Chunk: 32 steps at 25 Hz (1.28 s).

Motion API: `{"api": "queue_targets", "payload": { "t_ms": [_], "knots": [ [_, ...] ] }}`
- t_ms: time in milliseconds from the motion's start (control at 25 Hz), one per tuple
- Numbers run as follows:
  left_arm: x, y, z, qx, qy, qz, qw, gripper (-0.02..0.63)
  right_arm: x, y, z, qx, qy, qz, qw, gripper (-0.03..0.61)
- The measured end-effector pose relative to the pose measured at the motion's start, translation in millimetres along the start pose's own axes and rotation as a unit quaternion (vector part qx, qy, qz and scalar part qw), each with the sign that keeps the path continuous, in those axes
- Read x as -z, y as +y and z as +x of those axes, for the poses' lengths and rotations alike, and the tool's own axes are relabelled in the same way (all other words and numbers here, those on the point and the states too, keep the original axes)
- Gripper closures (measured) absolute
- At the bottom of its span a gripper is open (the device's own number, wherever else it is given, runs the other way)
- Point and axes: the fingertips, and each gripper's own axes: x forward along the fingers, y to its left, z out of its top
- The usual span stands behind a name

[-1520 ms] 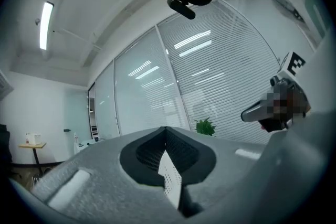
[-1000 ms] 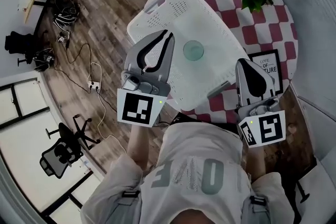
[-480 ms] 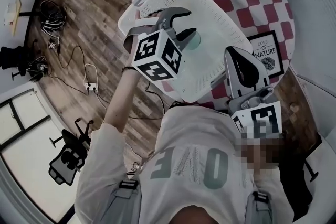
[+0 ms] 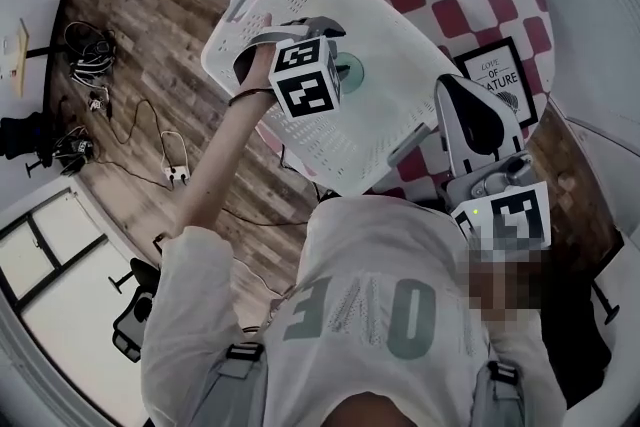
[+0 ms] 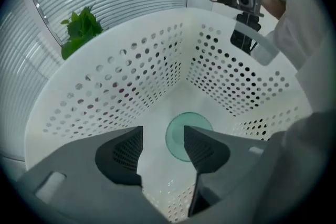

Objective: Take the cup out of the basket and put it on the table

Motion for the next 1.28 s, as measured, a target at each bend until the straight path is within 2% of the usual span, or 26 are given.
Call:
{"api": "queue_targets", "payload": {
  "t_ms": [280, 480, 640, 840, 920, 1000, 1040, 1280],
  "knots": [
    [8.1, 1.7, 25.2, 0.019, 0.026, -0.003, 0.9995, 0.387, 3.0, -2.4, 8.9, -0.015, 0.005, 0.012, 1.000, 0.569],
    [12.0, -8.7, 38.0, 0.054, 0.047, 0.012, 0.9974, 0.388, 7.5, -2.8, 13.1, -0.027, 0.011, 0.017, 0.999, 0.569],
    [16.7, -15.2, 43.8, 0.080, 0.057, 0.007, 0.9951, 0.400, 8.1, -5.8, 15.6, -0.029, 0.013, 0.019, 0.999, 0.569],
    [22.7, -21.0, 53.8, 0.111, 0.071, 0.004, 0.9913, 0.441, 10.8, -9.0, 19.3, -0.025, 0.017, 0.013, 0.999, 0.569],
    [25.4, -19.7, 57.2, 0.114, 0.076, -0.001, 0.9906, 0.488, 10.8, -8.0, 21.1, -0.027, 0.019, 0.009, 0.999, 0.569],
    [26.2, -16.0, 59.4, 0.109, 0.074, -0.009, 0.9912, 0.573, 11.5, -6.5, 22.9, -0.029, 0.020, 0.009, 0.999, 0.569],
    [26.4, -14.9, 60.1, 0.108, 0.073, -0.011, 0.9914, 0.588, 12.3, -5.8, 23.9, -0.030, 0.020, 0.011, 0.999, 0.569],
    [26.7, -12.5, 61.3, 0.116, 0.067, -0.024, 0.9907, 0.591, 12.4, -3.7, 24.5, -0.033, 0.019, 0.013, 0.999, 0.569]
  ]
}}
